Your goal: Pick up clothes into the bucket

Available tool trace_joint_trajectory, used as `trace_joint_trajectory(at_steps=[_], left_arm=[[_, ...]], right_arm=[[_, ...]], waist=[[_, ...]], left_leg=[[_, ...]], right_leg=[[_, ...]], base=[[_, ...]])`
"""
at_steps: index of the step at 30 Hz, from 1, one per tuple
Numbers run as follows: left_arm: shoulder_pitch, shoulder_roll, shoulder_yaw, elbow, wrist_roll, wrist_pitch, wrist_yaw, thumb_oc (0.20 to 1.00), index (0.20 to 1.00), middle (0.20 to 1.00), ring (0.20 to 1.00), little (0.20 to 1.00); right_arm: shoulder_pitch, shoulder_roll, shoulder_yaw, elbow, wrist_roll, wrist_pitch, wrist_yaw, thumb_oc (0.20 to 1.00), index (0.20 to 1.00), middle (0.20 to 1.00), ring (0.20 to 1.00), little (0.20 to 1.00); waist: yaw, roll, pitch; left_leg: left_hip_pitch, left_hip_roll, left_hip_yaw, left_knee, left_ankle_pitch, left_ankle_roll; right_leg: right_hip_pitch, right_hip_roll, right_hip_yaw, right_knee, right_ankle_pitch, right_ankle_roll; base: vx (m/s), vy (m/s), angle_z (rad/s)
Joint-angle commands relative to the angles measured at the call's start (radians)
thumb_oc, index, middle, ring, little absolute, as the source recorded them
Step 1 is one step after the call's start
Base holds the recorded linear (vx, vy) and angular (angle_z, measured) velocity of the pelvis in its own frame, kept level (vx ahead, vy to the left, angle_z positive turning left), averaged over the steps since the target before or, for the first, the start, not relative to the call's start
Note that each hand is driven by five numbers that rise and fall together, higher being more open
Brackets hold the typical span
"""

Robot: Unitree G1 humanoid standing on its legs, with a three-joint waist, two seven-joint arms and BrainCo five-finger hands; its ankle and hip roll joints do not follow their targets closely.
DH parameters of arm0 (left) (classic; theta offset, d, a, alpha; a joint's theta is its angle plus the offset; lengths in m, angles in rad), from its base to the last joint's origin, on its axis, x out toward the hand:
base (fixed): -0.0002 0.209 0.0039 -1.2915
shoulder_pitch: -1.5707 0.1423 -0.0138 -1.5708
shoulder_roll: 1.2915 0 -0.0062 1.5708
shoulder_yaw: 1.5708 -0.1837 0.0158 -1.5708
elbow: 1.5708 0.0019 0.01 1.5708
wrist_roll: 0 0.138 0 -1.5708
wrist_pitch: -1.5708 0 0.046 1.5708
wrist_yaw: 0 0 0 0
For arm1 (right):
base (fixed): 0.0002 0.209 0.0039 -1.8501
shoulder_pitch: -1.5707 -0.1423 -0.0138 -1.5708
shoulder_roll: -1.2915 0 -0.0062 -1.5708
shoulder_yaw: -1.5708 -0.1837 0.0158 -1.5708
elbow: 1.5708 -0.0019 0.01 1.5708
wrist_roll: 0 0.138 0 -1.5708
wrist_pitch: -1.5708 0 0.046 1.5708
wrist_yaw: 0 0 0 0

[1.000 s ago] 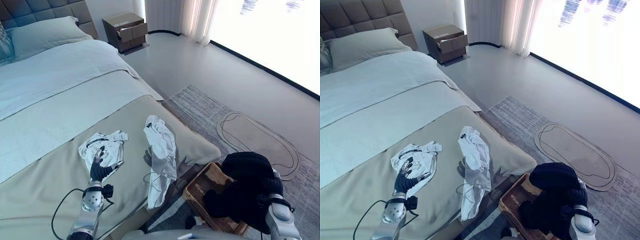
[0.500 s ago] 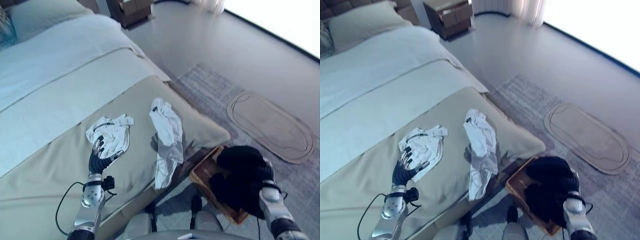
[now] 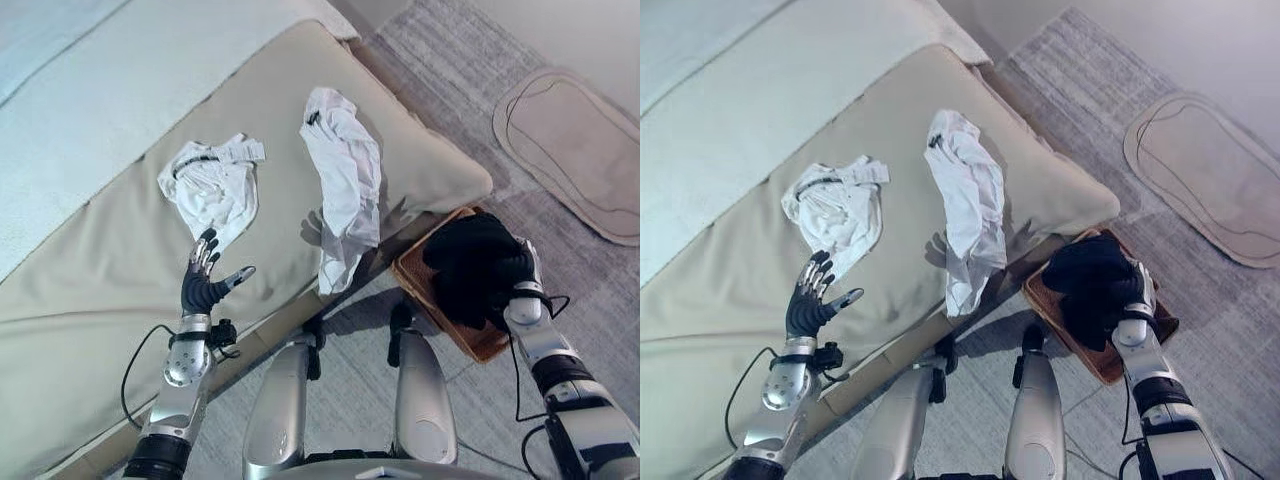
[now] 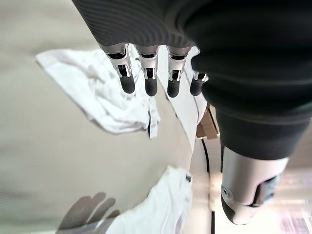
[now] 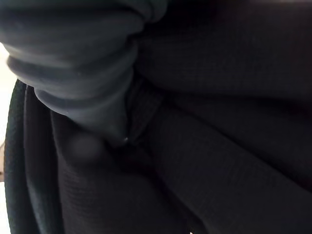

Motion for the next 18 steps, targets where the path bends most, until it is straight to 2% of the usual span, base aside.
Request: trace_joint_trajectory(at_steps=[1,7,10,11,14,15,16,17,18], left_arm=[[0.045,0.036,-0.007,-0.104,-0.014,-0.073,0.035,1.000,1.000,1.000,1.000,1.000],[0.026,0.041,-0.022,-0.161,-0.032,-0.080,0.076,1.000,1.000,1.000,1.000,1.000],[0.021,0.043,-0.025,-0.169,-0.034,-0.083,0.085,1.000,1.000,1.000,1.000,1.000],[0.005,0.050,-0.028,-0.189,-0.039,-0.086,0.101,1.000,1.000,1.000,1.000,1.000],[-0.006,0.053,-0.027,-0.214,-0.037,-0.089,0.115,1.000,1.000,1.000,1.000,1.000],[-0.006,0.054,-0.029,-0.218,-0.038,-0.091,0.120,1.000,1.000,1.000,1.000,1.000],[-0.008,0.054,-0.030,-0.225,-0.039,-0.095,0.122,1.000,1.000,1.000,1.000,1.000],[-0.009,0.053,-0.033,-0.227,-0.043,-0.093,0.123,1.000,1.000,1.000,1.000,1.000],[-0.011,0.053,-0.032,-0.227,-0.043,-0.093,0.123,1.000,1.000,1.000,1.000,1.000]], right_arm=[[-0.050,-0.073,0.047,0.024,-0.035,-0.010,-0.075,0.200,0.200,0.200,0.200,0.200],[-0.132,-0.076,0.073,0.103,-0.030,0.009,-0.129,0.200,0.200,0.200,0.200,0.200],[-0.148,-0.071,0.074,0.131,-0.017,0.008,-0.138,0.200,0.200,0.200,0.200,0.200],[-0.180,-0.078,0.076,0.191,0.009,0.010,-0.153,0.200,0.200,0.200,0.200,0.200],[-0.198,-0.097,0.074,0.215,0.025,0.011,-0.161,0.200,0.200,0.200,0.200,0.200],[-0.205,-0.107,0.071,0.220,0.026,0.014,-0.164,0.200,0.200,0.200,0.200,0.200],[-0.211,-0.116,0.075,0.218,0.026,0.013,-0.168,0.200,0.200,0.200,0.200,0.200],[-0.221,-0.123,0.080,0.224,0.024,0.016,-0.167,0.200,0.200,0.200,0.200,0.200],[-0.224,-0.124,0.081,0.225,0.025,0.015,-0.167,0.200,0.200,0.200,0.200,0.200]], waist=[[0.005,0.000,-0.064],[0.007,0.025,-0.054],[0.006,0.030,-0.054],[0.007,0.044,-0.052],[0.007,0.055,-0.050],[0.007,0.060,-0.048],[0.006,0.062,-0.045],[0.008,0.065,-0.045],[0.006,0.064,-0.042]], left_leg=[[-0.101,0.040,-0.002,0.215,-0.142,0.005],[-0.246,0.038,-0.005,0.329,-0.170,0.010],[-0.271,0.037,-0.005,0.347,-0.174,0.011],[-0.320,0.032,-0.003,0.378,-0.180,0.016],[-0.370,0.030,0.005,0.418,-0.192,0.019],[-0.375,0.032,0.002,0.443,-0.229,0.013],[-0.400,0.033,0.015,0.448,-0.203,0.023],[-0.397,0.034,0.012,0.463,-0.238,0.016],[-0.410,0.034,0.020,0.456,-0.207,0.024]], right_leg=[[-0.033,-0.029,0.011,-0.087,0.142,0.040],[-0.179,-0.023,0.036,0.034,0.108,0.025],[-0.207,-0.022,0.040,0.055,0.105,0.023],[-0.265,-0.021,0.054,0.092,0.096,0.019],[-0.320,-0.021,0.074,0.132,0.087,0.017],[-0.330,-0.017,0.082,0.161,0.054,0.023],[-0.358,-0.017,0.090,0.160,0.080,0.014],[-0.363,-0.014,0.097,0.181,0.050,0.022],[-0.373,-0.016,0.096,0.168,0.080,0.015]], base=[[-0.10,-0.025,0.00],[-0.08,-0.004,0.00],[-0.05,0.012,0.01],[-0.05,0.026,0.00],[-0.02,0.030,-0.05],[-0.03,0.038,-0.07],[0.06,0.048,-0.07],[-0.09,0.043,-0.09],[0.05,0.047,-0.14]])
